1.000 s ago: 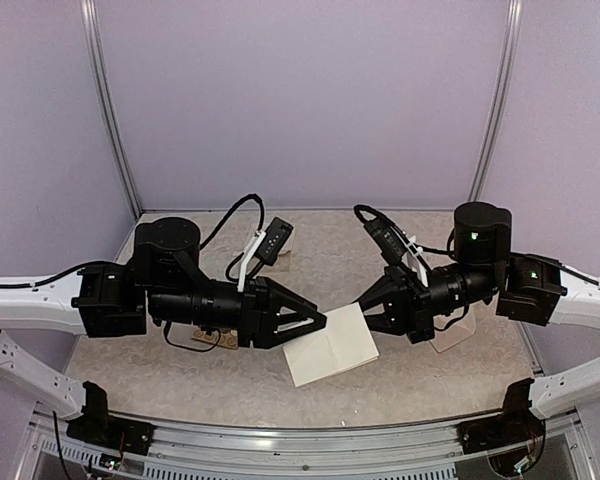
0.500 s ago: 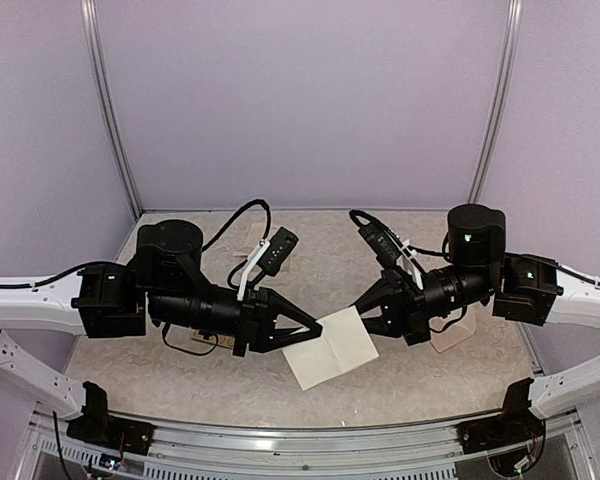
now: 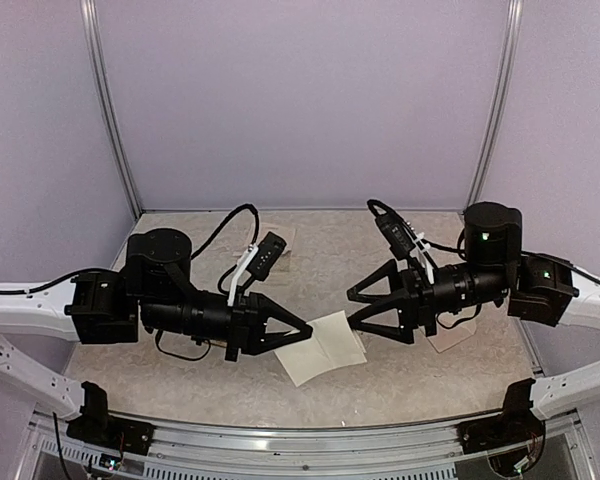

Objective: Place the letter into the envelope and seal it

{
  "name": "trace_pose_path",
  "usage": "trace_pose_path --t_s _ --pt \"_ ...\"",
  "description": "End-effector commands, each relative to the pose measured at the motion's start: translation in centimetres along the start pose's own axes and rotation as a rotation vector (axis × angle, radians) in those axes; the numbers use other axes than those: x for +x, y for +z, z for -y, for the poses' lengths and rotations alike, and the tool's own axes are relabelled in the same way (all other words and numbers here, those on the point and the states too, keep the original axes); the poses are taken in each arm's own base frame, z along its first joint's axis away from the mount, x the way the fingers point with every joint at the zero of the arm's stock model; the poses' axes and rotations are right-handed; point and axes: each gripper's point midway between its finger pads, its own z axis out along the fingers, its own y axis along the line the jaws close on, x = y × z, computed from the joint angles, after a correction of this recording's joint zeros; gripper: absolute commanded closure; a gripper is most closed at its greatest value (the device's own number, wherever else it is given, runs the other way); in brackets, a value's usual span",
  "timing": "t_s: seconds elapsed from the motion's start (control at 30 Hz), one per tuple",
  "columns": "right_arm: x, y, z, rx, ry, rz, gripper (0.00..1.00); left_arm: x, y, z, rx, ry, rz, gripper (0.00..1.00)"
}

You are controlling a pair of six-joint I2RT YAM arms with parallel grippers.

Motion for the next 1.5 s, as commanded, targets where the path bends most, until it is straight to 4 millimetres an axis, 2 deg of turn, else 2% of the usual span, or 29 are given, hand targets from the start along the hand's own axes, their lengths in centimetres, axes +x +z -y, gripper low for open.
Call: trace_pose_path --t_s 0.0,0.13,0.23,0.37,0.47,0.53,0.6,0.73,0.8,0.83,0.9,1.03,1.1,1.23,1.33,1.37,1.47 --pt "-1.8 -2.5 1.4 0.138 0.001 0.095 0.23 -2.1 -1.7 0.1 -0.030 0.017 0.142 1.00" --pt "-2.8 -3.6 0.2 0.080 0.001 0.178 0.07 -3.3 -2.9 -0.4 -0.061 0.002 0.234 1.00" --pt "-2.8 -2.7 -1.4 -0.028 0.003 0.180 0.06 -3.9 -3.3 0.0 -0.035 0.000 0.285 1.00" --pt "-1.9 -1.3 0.0 0.014 0.038 0.153 0.05 -4.5 -3.4 0.4 -0.016 -0.001 0.324 1.00" --pt "-1.7 -0.4 -0.1 -0.018 0.053 0.143 0.07 -4.6 -3.1 0.1 -0.022 -0.005 0.331 1.00" --pt "-1.8 -0.1 -0.5 -0.042 0.054 0.147 0.13 -4.5 -2.9 0.0 -0.022 -0.010 0.330 1.00" --pt "-2.1 0.0 -1.0 -0.066 0.051 0.162 0.28 -4.4 -2.8 -0.1 -0.023 -0.012 0.332 1.00" --pt "-2.5 -0.2 -1.6 -0.103 0.044 0.208 0.78 -4.4 -2.8 -0.2 -0.019 -0.016 0.337 1.00" --pt "-2.5 -0.2 -1.6 -0.107 0.044 0.210 0.96 -4.3 -2.7 -0.2 -0.022 -0.017 0.328 1.00" --pt "-2.4 -0.2 -1.6 -0.107 0.043 0.209 1.00 -4.2 -2.6 -0.3 -0.029 -0.020 0.322 1.00" --pt "-2.2 -0.1 -1.5 -0.105 0.037 0.198 1.00 -4.0 -2.4 -0.6 -0.046 -0.022 0.301 0.94" --pt "-1.6 0.0 -1.2 -0.072 0.020 0.137 1.00 -3.3 -2.3 -1.0 -0.071 -0.012 0.239 0.70" --pt "-1.0 0.3 -1.2 -0.069 0.019 0.081 1.00 -3.1 -2.4 -1.1 -0.073 -0.008 0.212 0.64" --pt "0.4 1.0 -1.0 -0.077 0.032 -0.013 1.00 -2.9 -2.4 -1.1 -0.065 -0.002 0.150 0.64" --pt "0.8 1.5 -1.2 -0.106 0.041 -0.035 1.00 -2.2 -1.9 -0.9 -0.052 0.007 0.087 0.64" --pt "0.9 1.6 -1.2 -0.116 0.045 -0.042 1.00 -1.3 -1.5 -1.2 -0.060 -0.003 0.048 0.65" --pt "0.9 2.0 -1.2 -0.122 0.046 -0.051 1.00 -0.2 -1.0 -1.4 -0.057 -0.011 -0.012 0.78"
